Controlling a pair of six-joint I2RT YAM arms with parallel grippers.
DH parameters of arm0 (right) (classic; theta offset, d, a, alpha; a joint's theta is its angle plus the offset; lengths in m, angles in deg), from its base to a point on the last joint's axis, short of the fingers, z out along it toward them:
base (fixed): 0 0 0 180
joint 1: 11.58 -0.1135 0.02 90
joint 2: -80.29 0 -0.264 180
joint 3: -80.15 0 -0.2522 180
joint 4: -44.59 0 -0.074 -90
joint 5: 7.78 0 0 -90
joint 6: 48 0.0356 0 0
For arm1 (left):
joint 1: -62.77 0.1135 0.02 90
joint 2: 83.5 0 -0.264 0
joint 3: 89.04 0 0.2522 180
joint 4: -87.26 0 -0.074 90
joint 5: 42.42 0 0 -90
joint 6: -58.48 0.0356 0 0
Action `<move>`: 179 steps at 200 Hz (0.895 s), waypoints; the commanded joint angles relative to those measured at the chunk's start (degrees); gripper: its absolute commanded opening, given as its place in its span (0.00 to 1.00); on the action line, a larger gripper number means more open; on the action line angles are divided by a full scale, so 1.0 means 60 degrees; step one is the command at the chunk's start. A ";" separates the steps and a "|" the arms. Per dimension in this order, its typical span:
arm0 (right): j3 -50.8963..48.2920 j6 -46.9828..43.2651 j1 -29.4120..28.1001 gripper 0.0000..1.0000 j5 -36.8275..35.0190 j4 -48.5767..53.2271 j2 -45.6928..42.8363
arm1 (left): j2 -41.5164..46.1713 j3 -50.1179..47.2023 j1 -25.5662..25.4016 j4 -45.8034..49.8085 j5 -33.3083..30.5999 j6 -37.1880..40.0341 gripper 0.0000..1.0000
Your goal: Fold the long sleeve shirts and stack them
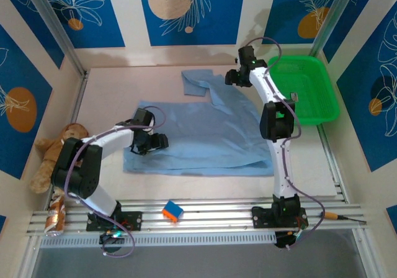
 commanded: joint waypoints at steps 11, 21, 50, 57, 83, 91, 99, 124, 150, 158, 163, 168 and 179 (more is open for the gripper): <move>0.1977 -0.0169 0.0108 0.65 0.0616 0.1211 0.1259 | 0.0297 -0.0298 0.0248 0.0366 -0.0293 -0.0004 0.71; 0.2051 -0.0133 0.0113 0.65 0.0834 0.1097 0.1345 | 0.0456 -0.0343 0.0256 0.0237 -0.0107 -0.0050 0.71; 0.1764 0.0364 0.0187 0.66 0.1222 0.0961 0.1390 | 0.0842 -0.0306 0.0234 0.0053 0.0660 -0.0419 0.72; 0.1706 0.0486 0.0195 0.65 0.1336 0.0984 0.1426 | 0.1007 -0.0320 0.0232 0.0065 0.0715 -0.0475 0.72; 0.1675 0.0695 0.0231 0.65 0.1499 0.1063 0.1726 | 0.1734 -0.0133 0.0235 0.0521 0.0741 -0.0366 0.73; 0.1696 0.0724 0.0233 0.65 0.1481 0.1047 0.1785 | 0.1973 -0.0003 0.0239 0.0742 0.0696 -0.0268 0.74; 0.1692 0.0762 0.0254 0.64 0.1447 0.1021 0.1814 | 0.2247 0.0146 0.0246 0.0952 0.0641 -0.0157 0.74; 0.1691 0.0917 0.0358 0.64 0.1418 0.0805 0.1831 | 0.2938 0.0633 0.0274 0.1520 0.0587 0.0135 0.76; 0.1879 0.0872 0.0360 0.64 0.1487 0.0673 0.1956 | 0.3330 0.1037 0.0409 0.1779 0.0585 0.0210 0.77; 0.2001 0.0877 0.0350 0.63 0.1480 0.0709 0.2038 | 0.3388 0.1153 0.0496 0.1809 0.0560 0.0224 0.78; 0.2055 0.0889 0.0344 0.62 0.1495 0.0710 0.2082 | 0.3407 0.1224 0.0578 0.1837 0.0525 0.0225 0.78; 0.2088 0.0901 0.0357 0.61 0.1533 0.0682 0.2119 | 0.3409 0.1297 0.0685 0.1863 0.0484 0.0238 0.79; 0.2121 0.0939 0.0355 0.57 0.1545 0.0656 0.2188 | 0.3334 0.1483 0.0981 0.1961 0.0339 0.0331 0.79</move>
